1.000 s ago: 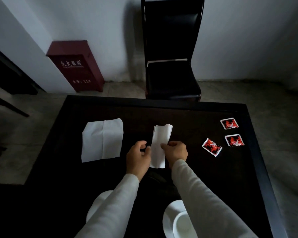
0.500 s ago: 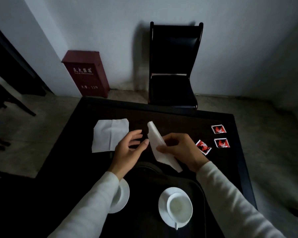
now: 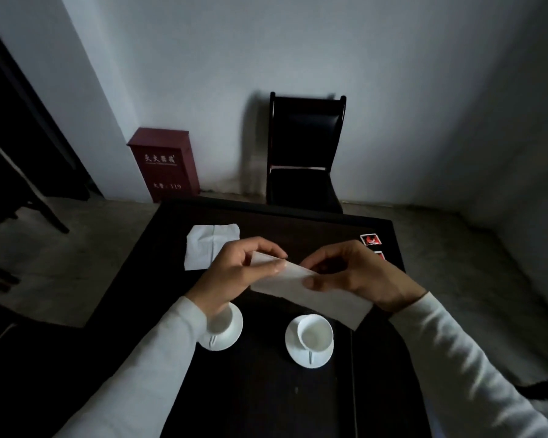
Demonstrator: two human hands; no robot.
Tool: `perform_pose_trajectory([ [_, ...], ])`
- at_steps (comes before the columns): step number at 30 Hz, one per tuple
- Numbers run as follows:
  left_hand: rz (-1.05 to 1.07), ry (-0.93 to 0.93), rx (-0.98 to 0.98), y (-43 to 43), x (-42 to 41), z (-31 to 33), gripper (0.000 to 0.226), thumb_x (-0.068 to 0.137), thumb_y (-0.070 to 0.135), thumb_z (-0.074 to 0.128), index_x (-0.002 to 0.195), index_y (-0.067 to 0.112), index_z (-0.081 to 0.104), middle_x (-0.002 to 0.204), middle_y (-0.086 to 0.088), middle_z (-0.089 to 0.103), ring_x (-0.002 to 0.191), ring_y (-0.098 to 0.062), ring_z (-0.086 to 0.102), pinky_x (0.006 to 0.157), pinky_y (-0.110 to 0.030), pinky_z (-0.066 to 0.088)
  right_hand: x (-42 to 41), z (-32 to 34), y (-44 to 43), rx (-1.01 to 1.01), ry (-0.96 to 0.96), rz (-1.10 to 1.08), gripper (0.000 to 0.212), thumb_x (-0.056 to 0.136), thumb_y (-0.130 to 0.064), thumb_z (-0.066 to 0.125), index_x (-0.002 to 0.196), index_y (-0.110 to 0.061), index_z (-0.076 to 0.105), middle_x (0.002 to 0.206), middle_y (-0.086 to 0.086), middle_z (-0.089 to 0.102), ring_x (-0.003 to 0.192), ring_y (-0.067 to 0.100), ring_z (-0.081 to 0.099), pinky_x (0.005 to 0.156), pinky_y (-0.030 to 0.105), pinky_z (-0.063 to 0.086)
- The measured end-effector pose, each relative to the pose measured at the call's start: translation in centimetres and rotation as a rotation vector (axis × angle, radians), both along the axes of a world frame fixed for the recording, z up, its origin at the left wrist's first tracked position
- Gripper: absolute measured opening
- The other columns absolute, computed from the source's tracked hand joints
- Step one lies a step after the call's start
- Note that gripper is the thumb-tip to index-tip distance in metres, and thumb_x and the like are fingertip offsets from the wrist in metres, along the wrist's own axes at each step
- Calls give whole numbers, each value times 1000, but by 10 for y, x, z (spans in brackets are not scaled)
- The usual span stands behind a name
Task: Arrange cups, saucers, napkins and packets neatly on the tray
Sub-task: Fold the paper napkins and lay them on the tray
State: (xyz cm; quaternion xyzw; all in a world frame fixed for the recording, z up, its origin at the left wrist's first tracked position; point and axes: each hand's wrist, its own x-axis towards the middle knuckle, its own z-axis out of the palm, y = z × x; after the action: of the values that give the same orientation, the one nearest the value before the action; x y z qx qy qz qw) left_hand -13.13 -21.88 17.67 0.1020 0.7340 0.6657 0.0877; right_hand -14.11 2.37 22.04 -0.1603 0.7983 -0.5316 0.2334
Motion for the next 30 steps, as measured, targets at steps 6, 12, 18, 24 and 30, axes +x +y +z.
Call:
perform_pose_trajectory([
  [6, 38, 120, 5, -22, 42, 27, 13, 80, 35, 78, 90, 27, 79, 93, 2, 77, 90, -9, 72, 75, -20, 54, 50, 15, -4, -66, 60, -44, 17, 85, -33, 80, 97, -23, 80, 99, 0, 80, 89, 11, 74, 75, 19, 55],
  [12, 94, 197, -26, -53, 76, 35, 11, 82, 29, 79, 91, 24, 79, 94, -1, 78, 95, -12, 73, 83, -27, 55, 84, 11, -22, -27, 198, -35, 10, 89, -31, 76, 95, -24, 80, 98, -1, 80, 92, 19, 76, 82, 33, 62],
  [18, 200, 177, -29, -84, 100, 19, 24, 78, 40, 80, 99, 29, 78, 99, 3, 78, 90, -13, 75, 71, -22, 58, 103, -2, -45, -69, 290, -132, 9, 91, -25, 75, 95, -20, 80, 94, 0, 80, 87, 17, 76, 77, 33, 62],
  [24, 315, 70, 28, -117, 122, -7, 23, 77, 38, 79, 98, 29, 77, 95, 0, 81, 93, -14, 76, 78, -26, 57, 118, -24, -67, -98, 255, -195, 4, 90, -24, 76, 89, -22, 79, 89, -2, 78, 80, 7, 73, 70, 20, 55],
  [30, 400, -20, 88, -143, 139, -31, 14, 83, 21, 79, 96, 26, 79, 92, -3, 81, 89, -13, 76, 72, -18, 57, 129, -50, -88, -149, 81, -202, 5, 92, -22, 73, 93, -20, 78, 94, 2, 77, 83, 10, 71, 72, 22, 55],
])
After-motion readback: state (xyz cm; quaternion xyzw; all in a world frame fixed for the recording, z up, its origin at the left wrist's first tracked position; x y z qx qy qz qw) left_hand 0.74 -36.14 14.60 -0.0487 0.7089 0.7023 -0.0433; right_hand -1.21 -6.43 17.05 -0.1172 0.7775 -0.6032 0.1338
